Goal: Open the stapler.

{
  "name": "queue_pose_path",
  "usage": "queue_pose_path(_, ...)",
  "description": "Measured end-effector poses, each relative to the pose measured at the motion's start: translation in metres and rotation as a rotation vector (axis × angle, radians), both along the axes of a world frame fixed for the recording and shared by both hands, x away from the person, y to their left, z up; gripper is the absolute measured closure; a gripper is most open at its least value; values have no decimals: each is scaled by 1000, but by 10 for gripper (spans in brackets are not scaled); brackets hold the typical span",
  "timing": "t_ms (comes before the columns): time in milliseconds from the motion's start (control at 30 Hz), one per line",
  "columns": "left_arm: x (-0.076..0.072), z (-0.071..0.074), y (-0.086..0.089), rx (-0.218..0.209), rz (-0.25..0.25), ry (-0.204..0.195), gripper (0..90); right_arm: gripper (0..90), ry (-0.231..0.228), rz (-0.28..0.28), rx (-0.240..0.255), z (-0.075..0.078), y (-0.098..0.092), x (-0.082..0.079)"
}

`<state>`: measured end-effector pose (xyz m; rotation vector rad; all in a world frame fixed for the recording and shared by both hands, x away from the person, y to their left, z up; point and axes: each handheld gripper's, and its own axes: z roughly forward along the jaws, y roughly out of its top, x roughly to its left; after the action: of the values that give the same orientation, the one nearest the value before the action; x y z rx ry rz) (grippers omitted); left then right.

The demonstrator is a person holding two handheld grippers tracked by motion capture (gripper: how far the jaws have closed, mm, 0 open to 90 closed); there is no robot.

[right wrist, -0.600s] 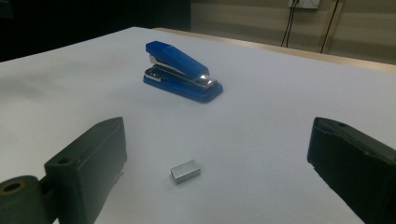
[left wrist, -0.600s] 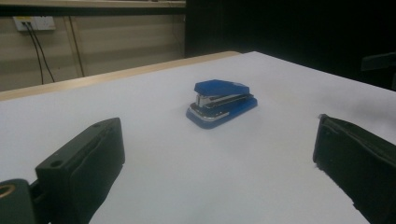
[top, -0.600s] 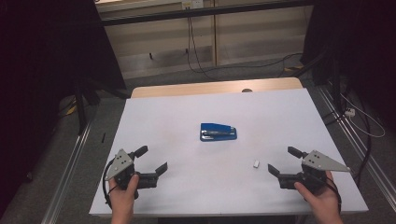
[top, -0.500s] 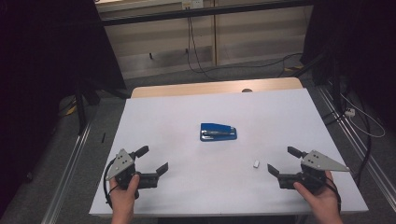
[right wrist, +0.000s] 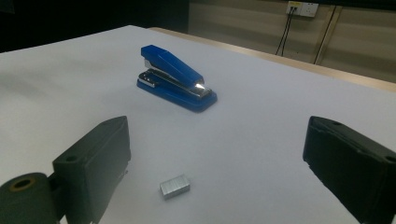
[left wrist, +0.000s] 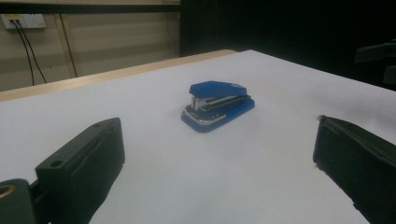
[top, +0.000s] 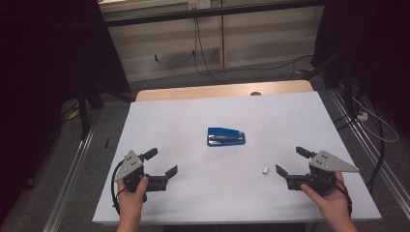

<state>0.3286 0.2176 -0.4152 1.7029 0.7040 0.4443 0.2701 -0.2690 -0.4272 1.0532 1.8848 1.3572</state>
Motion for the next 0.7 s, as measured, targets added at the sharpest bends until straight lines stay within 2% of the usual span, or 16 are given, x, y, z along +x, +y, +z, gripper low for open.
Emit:
queue_pose_path(100, 3, 2, -4, -5, -4, 0, 22, 79, -9, 13, -28, 3, 5, 6)
queue_pose_path(233, 10, 5, -11, 7, -14, -5, 22, 76, 0, 25, -38, 5, 12, 13)
queue_pose_path(533, 23, 6, -27, 25, -38, 0, 24, 71, 11, 29, -13, 10, 23, 29)
queue_pose_path(700, 31, 5, -33, 19, -37, 11, 25, 70, 17, 34, -11, 11, 31, 37)
